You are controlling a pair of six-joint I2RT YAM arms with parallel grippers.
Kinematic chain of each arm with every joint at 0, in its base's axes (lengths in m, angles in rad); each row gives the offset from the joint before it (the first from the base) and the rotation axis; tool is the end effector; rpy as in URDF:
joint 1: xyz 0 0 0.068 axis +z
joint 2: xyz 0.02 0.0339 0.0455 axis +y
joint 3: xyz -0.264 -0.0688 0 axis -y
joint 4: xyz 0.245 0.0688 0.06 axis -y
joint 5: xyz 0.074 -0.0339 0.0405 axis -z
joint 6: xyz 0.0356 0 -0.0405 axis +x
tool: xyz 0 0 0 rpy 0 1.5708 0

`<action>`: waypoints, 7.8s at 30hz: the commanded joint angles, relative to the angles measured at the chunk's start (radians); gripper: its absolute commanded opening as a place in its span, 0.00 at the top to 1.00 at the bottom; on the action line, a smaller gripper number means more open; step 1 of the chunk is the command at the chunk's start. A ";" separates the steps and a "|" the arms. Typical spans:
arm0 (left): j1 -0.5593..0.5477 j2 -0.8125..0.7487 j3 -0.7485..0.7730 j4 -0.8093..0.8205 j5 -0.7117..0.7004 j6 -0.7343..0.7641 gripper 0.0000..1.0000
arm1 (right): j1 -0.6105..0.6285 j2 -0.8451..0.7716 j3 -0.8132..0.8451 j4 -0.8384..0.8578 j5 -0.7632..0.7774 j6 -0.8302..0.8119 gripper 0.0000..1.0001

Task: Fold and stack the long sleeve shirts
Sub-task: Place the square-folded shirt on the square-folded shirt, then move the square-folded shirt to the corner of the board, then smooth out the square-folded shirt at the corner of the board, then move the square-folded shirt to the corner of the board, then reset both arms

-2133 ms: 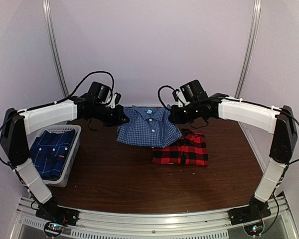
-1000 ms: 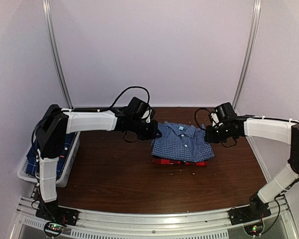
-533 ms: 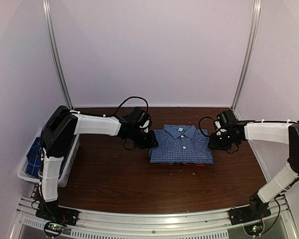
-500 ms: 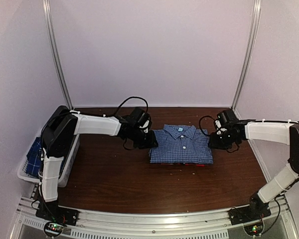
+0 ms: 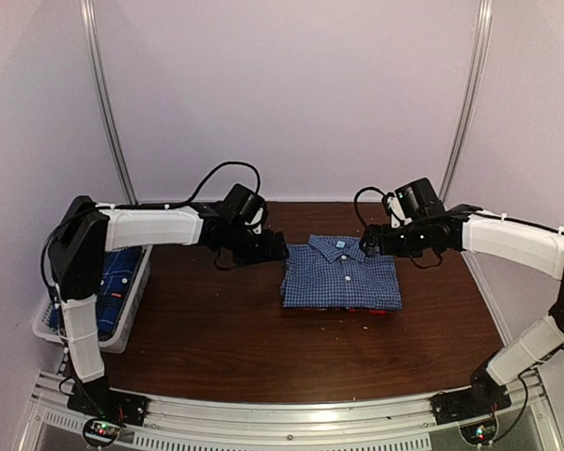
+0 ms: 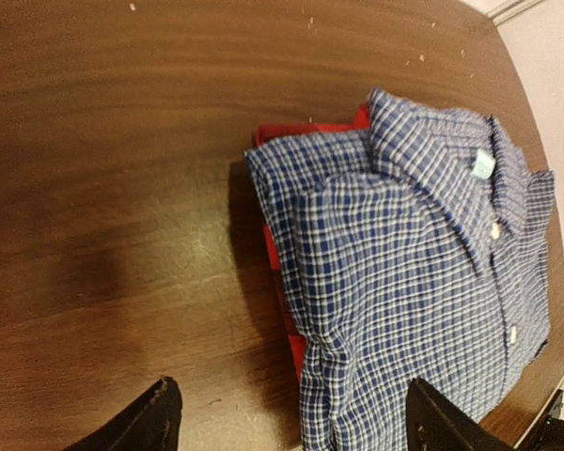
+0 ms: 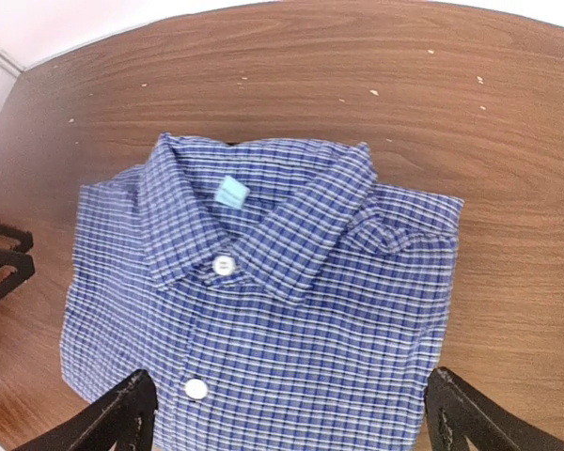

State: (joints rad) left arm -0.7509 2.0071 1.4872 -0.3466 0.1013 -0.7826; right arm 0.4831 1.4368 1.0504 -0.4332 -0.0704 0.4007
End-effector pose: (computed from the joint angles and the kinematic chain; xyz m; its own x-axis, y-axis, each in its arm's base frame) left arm 0.3228 -0.3062 0.1997 -0.9074 -0.1127 -0.4048 0.1224 0.8507 -0.5112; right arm 0.2725 0.1458 0.2583 -0.7933 0.0233 -0.6084 -0.2134 0.9253 0.3136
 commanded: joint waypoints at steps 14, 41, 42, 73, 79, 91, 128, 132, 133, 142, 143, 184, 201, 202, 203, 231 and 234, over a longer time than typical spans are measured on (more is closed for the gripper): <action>0.053 -0.505 -0.258 -0.001 -0.229 0.052 0.02 | 0.273 0.450 0.493 0.076 -0.106 0.052 0.00; 0.056 -0.611 -0.386 0.030 -0.218 0.059 0.02 | 0.308 0.905 0.784 0.108 -0.164 0.123 0.00; 0.056 -0.613 -0.387 0.030 -0.219 0.060 0.02 | 0.303 0.896 0.753 0.120 -0.161 0.131 0.00; 0.058 -0.517 -0.333 0.054 -0.137 0.040 0.02 | -0.009 0.203 -0.254 0.430 -0.084 0.339 0.00; 0.058 -0.512 -0.327 0.054 -0.119 0.035 0.02 | -0.032 0.024 -0.421 0.430 -0.075 0.368 0.00; 0.056 -0.500 -0.326 0.065 -0.101 0.026 0.02 | -0.049 -0.208 -0.601 0.337 -0.082 0.359 0.00; 0.056 -0.508 -0.349 0.076 -0.076 0.014 0.03 | 0.344 -0.170 -0.383 0.158 0.063 0.411 0.00; 0.056 -0.504 -0.344 0.082 -0.072 0.015 0.02 | 0.289 -0.062 -0.258 0.153 0.066 0.317 0.00; 0.056 -0.504 -0.346 0.082 -0.073 0.015 0.02 | 0.265 -0.035 -0.227 0.161 0.061 0.292 0.00; 0.056 -0.508 -0.353 0.081 -0.086 0.022 0.02 | 0.089 0.304 0.070 0.173 -0.042 0.146 0.00; 0.056 -0.510 -0.353 0.080 -0.086 0.022 0.02 | 0.082 0.331 0.088 0.167 -0.047 0.143 0.00; 0.056 -0.493 -0.351 0.083 -0.081 0.028 0.02 | 0.013 -0.043 -0.146 0.206 -0.035 0.159 0.00; 0.056 -0.557 -0.397 0.179 -0.064 0.087 0.02 | 0.153 -0.191 -0.076 0.322 -0.033 0.189 0.00; 0.055 -0.565 -0.404 0.187 -0.064 0.093 0.02 | 0.167 -0.196 -0.078 0.337 -0.024 0.189 0.00; 0.055 -0.573 -0.412 0.201 -0.064 0.099 0.02 | 0.176 -0.203 -0.082 0.350 -0.013 0.188 0.00; 0.053 -0.665 -0.458 0.235 -0.119 0.139 0.02 | 0.195 -0.311 -0.132 0.428 0.098 0.176 0.00; 0.053 -0.663 -0.458 0.237 -0.120 0.140 0.02 | 0.195 -0.319 -0.130 0.424 0.124 0.174 0.00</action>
State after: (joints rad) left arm -0.7002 1.3685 1.0397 -0.1574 0.0029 -0.6613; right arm 0.6746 1.1446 0.9245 -0.0299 -0.0082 0.5755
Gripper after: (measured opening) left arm 0.976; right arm 0.997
